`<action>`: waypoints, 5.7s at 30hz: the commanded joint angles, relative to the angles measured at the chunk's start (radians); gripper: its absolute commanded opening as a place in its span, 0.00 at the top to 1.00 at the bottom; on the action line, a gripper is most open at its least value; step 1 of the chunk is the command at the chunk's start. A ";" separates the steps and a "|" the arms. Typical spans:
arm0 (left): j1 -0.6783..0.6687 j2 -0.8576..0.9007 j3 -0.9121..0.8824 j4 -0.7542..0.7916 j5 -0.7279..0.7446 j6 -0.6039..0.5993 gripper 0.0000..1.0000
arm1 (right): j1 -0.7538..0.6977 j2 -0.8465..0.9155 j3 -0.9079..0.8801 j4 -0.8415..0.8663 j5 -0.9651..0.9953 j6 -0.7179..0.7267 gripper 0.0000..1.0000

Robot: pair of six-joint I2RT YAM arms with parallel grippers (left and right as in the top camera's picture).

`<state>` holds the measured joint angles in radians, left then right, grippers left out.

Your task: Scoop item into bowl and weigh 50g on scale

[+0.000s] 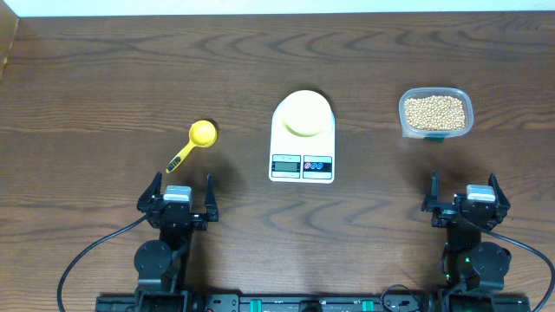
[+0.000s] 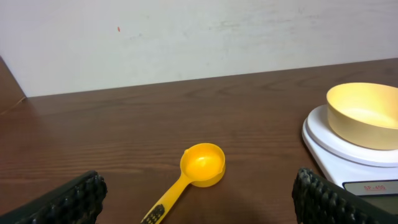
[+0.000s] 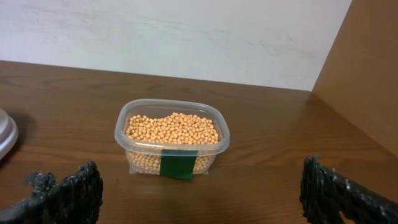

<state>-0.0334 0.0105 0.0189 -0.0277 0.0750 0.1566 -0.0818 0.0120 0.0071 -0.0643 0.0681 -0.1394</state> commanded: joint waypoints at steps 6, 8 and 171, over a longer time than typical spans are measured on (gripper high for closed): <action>0.004 -0.006 -0.015 -0.038 -0.001 -0.005 0.03 | 0.006 -0.006 -0.002 -0.003 0.008 -0.008 0.01; 0.004 -0.006 -0.015 -0.038 -0.001 -0.005 0.03 | 0.006 -0.006 -0.002 -0.003 0.008 -0.008 0.01; 0.178 1.986 1.513 -0.737 0.231 0.375 0.32 | 0.006 -0.006 -0.002 -0.003 0.008 -0.008 0.01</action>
<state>0.1539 1.9263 1.5139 -0.7643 0.2939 0.5228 -0.0818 0.0120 0.0071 -0.0643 0.0685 -0.1398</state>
